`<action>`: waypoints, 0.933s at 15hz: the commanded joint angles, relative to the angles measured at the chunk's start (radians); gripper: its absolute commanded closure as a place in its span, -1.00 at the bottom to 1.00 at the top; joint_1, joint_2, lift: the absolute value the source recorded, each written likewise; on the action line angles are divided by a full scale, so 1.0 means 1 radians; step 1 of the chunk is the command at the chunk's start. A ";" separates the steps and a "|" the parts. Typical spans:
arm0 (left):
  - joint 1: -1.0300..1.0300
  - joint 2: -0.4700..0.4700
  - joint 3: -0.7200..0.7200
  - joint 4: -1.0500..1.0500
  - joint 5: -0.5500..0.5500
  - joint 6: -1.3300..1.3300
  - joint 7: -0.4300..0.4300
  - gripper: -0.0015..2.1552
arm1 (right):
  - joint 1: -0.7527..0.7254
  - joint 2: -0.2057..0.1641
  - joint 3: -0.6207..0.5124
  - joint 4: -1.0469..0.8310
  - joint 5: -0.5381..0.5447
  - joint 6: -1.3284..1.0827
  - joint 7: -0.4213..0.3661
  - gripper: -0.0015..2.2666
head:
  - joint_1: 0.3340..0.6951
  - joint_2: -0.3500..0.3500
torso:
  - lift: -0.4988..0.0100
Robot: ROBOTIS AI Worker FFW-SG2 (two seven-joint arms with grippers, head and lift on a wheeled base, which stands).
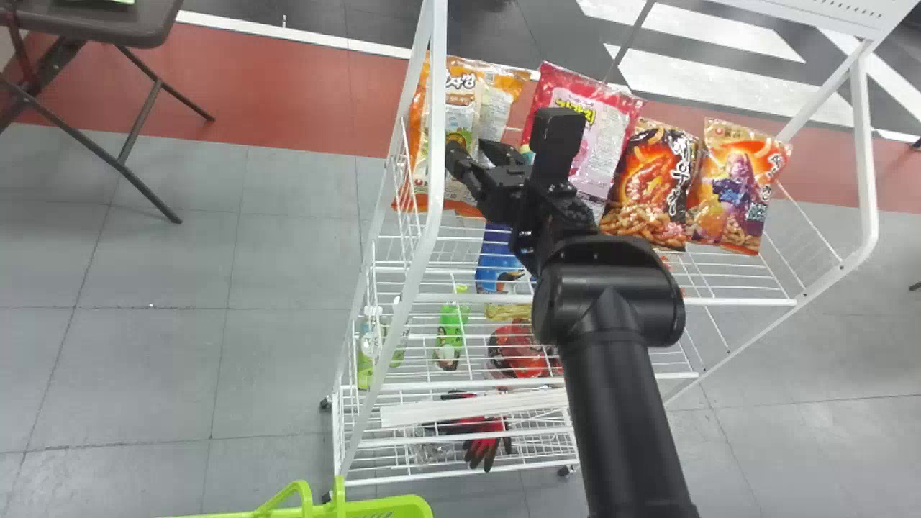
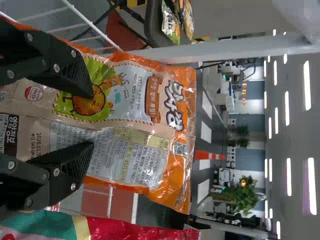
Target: Hold basket handle with left hand then pick Gamjakkang with right hand and place into basket
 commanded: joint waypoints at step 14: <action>0.000 0.002 0.001 0.001 0.002 -0.003 -0.008 0.99 | 0.337 -0.002 -0.055 -0.492 -0.090 -0.002 -0.063 0.98 | 1.00 -1.00 | 0.89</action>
